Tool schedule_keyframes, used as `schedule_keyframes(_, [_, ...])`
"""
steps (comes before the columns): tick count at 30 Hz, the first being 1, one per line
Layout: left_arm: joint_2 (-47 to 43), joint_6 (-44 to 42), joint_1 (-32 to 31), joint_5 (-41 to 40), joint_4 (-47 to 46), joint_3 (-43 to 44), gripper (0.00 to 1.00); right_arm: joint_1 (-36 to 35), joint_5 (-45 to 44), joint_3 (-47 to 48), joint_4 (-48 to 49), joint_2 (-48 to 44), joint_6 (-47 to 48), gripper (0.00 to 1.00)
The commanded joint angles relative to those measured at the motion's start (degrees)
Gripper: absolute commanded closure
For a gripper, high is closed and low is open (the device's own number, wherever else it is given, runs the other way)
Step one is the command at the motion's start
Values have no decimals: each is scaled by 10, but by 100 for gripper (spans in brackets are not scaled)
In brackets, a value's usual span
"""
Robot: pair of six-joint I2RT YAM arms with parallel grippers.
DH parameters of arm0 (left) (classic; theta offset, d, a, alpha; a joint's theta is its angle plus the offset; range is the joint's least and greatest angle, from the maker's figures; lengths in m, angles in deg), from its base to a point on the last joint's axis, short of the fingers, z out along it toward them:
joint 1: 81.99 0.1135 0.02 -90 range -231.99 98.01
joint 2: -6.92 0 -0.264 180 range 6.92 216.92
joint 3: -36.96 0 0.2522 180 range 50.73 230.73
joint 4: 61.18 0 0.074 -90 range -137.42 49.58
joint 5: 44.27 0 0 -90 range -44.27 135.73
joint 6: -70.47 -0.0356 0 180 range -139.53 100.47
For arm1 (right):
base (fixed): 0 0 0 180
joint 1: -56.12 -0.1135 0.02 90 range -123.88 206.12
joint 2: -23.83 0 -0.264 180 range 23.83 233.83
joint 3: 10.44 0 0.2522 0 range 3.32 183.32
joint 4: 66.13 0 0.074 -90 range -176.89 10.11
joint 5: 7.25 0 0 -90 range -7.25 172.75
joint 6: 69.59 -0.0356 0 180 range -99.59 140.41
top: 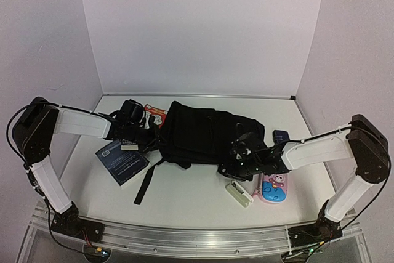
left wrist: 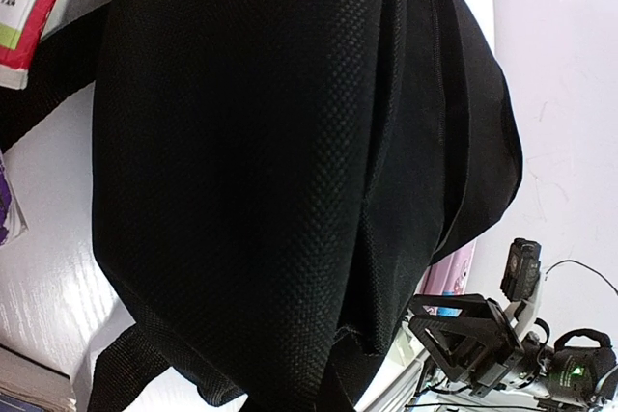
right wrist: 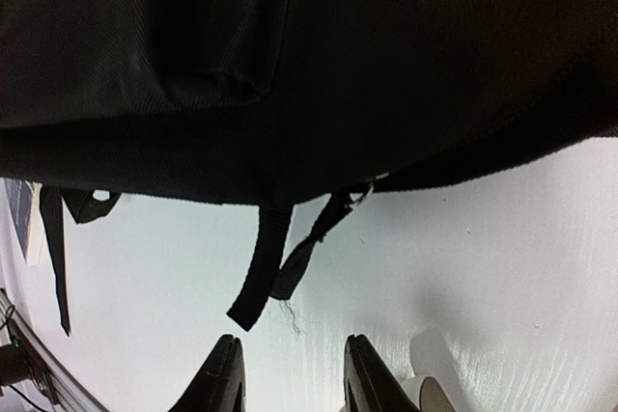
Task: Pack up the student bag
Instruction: Unzip the student bag at the center of the board.
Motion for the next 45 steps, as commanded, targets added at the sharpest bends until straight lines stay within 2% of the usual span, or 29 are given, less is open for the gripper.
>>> schedule_keyframes(1, [-39, -8, -2, 8, -27, 34, 100, -8, -24, 9, 23, 14, 6, 67])
schedule_keyframes(5, [-39, -9, -3, 11, -25, 38, 100, -17, -26, 27, 22, 35, 12, 68])
schedule_keyframes(10, [-43, -8, -2, 9, -24, 34, 100, -19, -34, 39, 22, 63, 1, 74])
schedule_keyframes(18, [-50, -9, -2, 6, -23, 33, 100, -21, -92, 69, 21, 99, -5, 74])
schedule_keyframes(20, [-51, -11, -2, 4, -23, 33, 100, -21, -102, 74, 20, 109, -9, 80])
schedule_keyframes(23, [-51, -18, -2, -4, -2, 38, 100, -21, -114, 79, 15, 112, -14, 94])
schedule_keyframes(25, [-48, -34, 2, -11, 17, 49, 100, -21, -127, 75, 7, 97, -17, 100])
schedule_keyframes(32, [-16, -105, 44, 1, 52, 93, 100, -20, -162, 51, -35, 24, -13, 100])
schedule_keyframes(39, [32, -222, 96, 16, 93, 166, 100, -4, -128, 34, -44, 7, 13, 100])
schedule_keyframes(45, [90, -285, 111, 15, 97, 245, 100, 6, -83, 29, -42, 8, 54, 100])
